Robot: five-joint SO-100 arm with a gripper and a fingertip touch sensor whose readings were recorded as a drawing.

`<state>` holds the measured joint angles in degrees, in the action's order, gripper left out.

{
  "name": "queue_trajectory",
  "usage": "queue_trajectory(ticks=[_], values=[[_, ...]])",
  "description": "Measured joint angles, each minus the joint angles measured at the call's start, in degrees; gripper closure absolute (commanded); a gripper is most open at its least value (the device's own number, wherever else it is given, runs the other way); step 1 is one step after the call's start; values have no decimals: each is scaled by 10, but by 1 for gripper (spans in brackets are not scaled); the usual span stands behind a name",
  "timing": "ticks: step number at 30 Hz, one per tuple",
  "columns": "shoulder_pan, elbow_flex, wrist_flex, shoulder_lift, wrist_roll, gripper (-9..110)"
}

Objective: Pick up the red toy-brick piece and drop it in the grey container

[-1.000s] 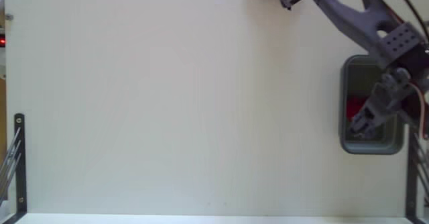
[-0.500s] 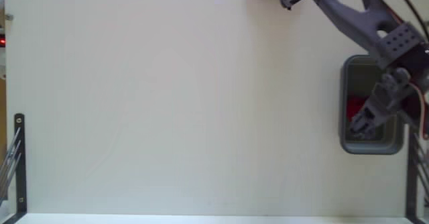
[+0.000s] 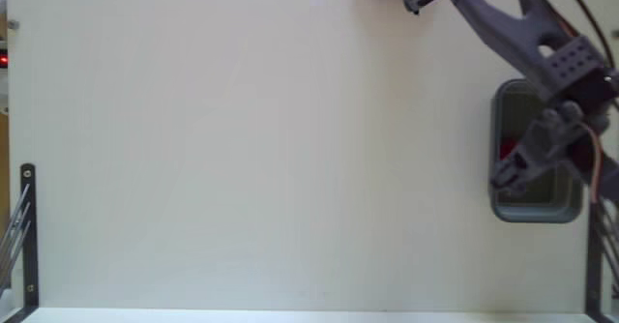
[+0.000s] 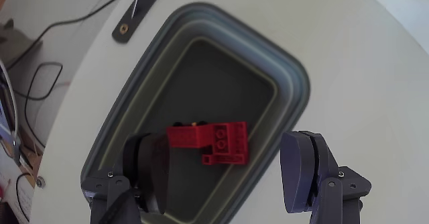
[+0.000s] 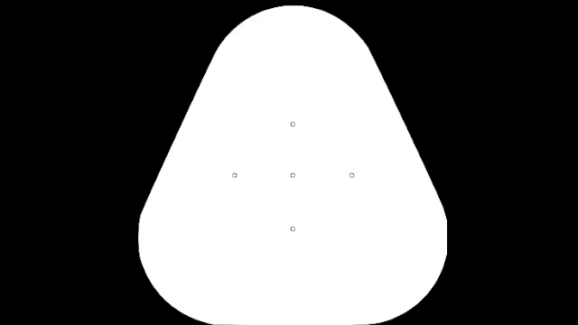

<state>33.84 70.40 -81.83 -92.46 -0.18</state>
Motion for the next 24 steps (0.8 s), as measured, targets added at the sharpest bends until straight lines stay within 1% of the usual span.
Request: queue_trajectory(ticks=[11, 24], values=[[-46, 68, 5, -70, 0, -9], [-125, 167, 0, -182, 0, -9]])
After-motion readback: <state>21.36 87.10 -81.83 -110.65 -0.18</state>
